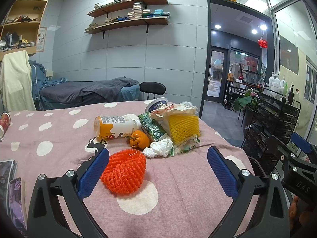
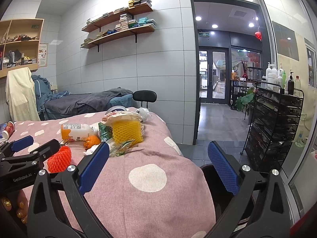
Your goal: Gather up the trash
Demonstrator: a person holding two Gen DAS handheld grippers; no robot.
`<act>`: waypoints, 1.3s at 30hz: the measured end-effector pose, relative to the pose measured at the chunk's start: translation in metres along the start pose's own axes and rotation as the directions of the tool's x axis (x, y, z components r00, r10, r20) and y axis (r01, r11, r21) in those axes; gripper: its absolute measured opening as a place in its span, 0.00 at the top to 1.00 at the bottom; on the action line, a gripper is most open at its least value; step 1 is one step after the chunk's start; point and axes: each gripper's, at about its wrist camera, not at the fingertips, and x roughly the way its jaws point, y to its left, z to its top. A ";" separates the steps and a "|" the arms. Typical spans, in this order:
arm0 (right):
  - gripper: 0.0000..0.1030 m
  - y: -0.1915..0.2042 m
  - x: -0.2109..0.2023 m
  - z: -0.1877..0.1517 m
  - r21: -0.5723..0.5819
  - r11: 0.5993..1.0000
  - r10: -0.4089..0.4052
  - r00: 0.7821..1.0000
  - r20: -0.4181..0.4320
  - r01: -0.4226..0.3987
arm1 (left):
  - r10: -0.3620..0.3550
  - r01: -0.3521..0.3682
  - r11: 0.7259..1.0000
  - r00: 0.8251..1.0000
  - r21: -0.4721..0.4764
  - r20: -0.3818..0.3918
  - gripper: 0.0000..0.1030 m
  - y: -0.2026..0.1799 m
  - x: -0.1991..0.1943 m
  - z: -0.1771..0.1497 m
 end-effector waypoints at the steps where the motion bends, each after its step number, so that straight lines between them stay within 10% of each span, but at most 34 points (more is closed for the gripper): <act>1: 0.04 0.000 0.001 0.000 -0.001 1.000 -0.001 1.000 -0.001 0.001 | -0.001 0.001 1.000 1.000 -0.001 0.000 0.06 0.000 0.000 0.000; 39: 0.04 -0.004 0.006 -0.003 0.016 1.000 0.004 1.000 -0.016 -0.004 | -0.007 0.007 1.000 1.000 -0.011 -0.017 0.06 -0.001 0.003 -0.005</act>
